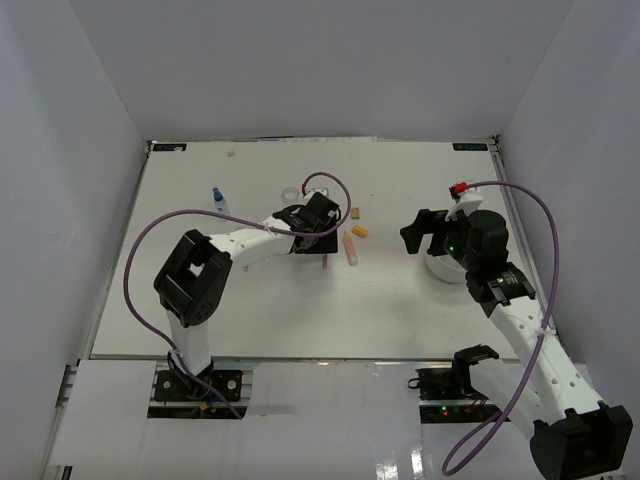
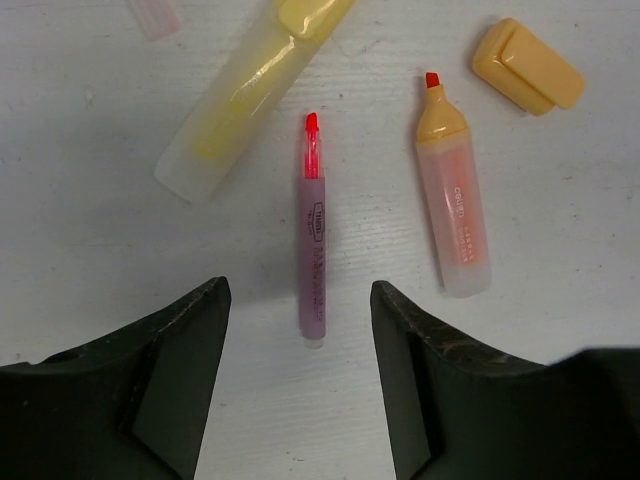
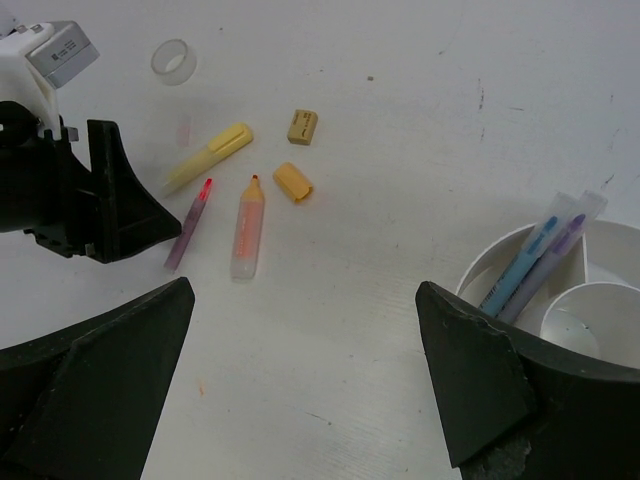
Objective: Sort the stationery into containers
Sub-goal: Pick up the pen from the center of the board.
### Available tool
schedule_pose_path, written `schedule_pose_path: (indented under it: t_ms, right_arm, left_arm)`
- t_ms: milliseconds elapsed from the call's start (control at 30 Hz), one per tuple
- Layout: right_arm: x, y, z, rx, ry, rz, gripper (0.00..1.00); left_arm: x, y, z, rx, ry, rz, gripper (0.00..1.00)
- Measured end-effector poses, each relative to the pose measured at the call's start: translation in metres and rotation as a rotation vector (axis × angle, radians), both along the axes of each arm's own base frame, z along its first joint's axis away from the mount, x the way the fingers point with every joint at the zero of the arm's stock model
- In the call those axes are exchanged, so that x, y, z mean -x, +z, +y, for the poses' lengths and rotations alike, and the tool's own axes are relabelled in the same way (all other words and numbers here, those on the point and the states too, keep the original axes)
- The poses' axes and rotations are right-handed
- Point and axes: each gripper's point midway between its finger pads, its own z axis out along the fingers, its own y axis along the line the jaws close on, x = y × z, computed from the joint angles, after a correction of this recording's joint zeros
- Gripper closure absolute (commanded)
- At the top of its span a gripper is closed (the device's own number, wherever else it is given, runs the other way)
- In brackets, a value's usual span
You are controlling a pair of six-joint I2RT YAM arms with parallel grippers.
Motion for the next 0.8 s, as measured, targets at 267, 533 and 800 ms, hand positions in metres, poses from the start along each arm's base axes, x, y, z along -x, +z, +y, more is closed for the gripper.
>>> schedule_pose_path:
  t_ms: [267, 533, 800]
  right_arm:
    - [0.002, 0.003, 0.001, -0.006, 0.007, -0.011, 0.01]
    - [0.003, 0.003, 0.001, -0.007, 0.011, -0.011, 0.01]
    - [0.004, 0.000, 0.001, -0.006, 0.014, -0.006, 0.01]
  left_arm:
    - [0.000, -0.017, -0.005, -0.050, -0.004, 0.034, 0.43]
    - [0.006, -0.030, -0.008, -0.078, -0.017, 0.062, 0.53]
    - [0.010, -0.032, -0.010, -0.075, -0.017, 0.074, 0.67]
